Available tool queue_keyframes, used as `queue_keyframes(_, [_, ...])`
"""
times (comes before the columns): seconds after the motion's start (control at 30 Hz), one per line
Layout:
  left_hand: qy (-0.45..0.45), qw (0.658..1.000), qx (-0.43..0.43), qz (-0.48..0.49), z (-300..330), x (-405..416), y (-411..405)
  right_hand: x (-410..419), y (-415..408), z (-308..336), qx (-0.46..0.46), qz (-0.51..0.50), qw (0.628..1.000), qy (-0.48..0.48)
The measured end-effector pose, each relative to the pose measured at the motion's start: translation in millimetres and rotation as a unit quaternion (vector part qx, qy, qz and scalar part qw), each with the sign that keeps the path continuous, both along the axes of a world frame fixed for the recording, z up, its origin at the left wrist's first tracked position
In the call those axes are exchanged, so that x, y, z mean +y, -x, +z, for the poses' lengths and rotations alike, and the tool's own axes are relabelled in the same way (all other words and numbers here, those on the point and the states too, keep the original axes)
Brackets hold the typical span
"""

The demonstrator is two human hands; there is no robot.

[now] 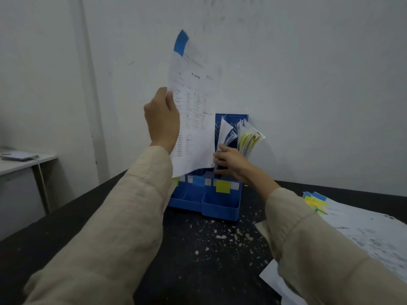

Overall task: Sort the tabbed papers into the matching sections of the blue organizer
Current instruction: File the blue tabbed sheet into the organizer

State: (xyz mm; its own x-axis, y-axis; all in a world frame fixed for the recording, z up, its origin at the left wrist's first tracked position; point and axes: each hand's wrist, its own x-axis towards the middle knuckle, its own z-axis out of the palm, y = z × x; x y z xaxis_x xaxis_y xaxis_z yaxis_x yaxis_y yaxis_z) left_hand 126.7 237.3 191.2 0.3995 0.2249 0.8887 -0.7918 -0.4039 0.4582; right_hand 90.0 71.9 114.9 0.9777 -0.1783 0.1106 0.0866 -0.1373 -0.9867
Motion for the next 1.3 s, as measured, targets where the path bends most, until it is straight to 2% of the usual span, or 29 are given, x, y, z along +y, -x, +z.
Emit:
queue_keyframes(0.13, [0.033,0.999,-0.035,-0.021,2,-19,9,2,3,-1,0.022,0.038,0.999,-0.01])
queue_keyframes(0.23, [0.062,0.996,-0.022,-0.057,-7,-36,17,3,1,-4,0.025,0.042,0.998,-0.031])
queue_keyframes(0.37, [-0.005,0.981,0.09,-0.172,-46,-57,19,1,3,-10,0.01,0.019,0.998,-0.058])
queue_keyframes(0.5, [-0.019,0.943,0.186,-0.277,-73,-63,-2,-7,8,-6,-0.005,0.028,0.997,-0.073])
queue_keyframes(0.63, [-0.072,0.947,0.161,-0.267,-76,-60,-10,-14,15,5,-0.022,0.013,0.998,-0.062])
queue_keyframes(0.7, [-0.068,0.956,0.146,-0.247,-72,-59,-14,-14,19,10,-0.024,0.002,0.999,-0.044])
queue_keyframes(0.83, [-0.048,0.986,0.079,-0.141,-64,-63,-8,-9,22,15,-0.043,0.001,0.998,-0.035])
queue_keyframes(0.9, [-0.048,0.985,0.07,-0.15,-69,-67,-8,-7,21,14,-0.048,0.007,0.998,-0.043])
queue_keyframes(1.07, [-0.165,0.954,0.143,-0.204,-105,-73,-23,-9,17,7,-0.04,-0.002,0.998,-0.044])
queue_keyframes(1.17, [-0.226,0.933,0.197,-0.201,-125,-70,-33,-14,18,2,-0.036,-0.002,0.999,-0.03])
queue_keyframes(1.3, [-0.207,0.931,0.221,-0.203,-130,-69,-36,-19,21,-3,-0.03,-0.005,0.999,-0.015])
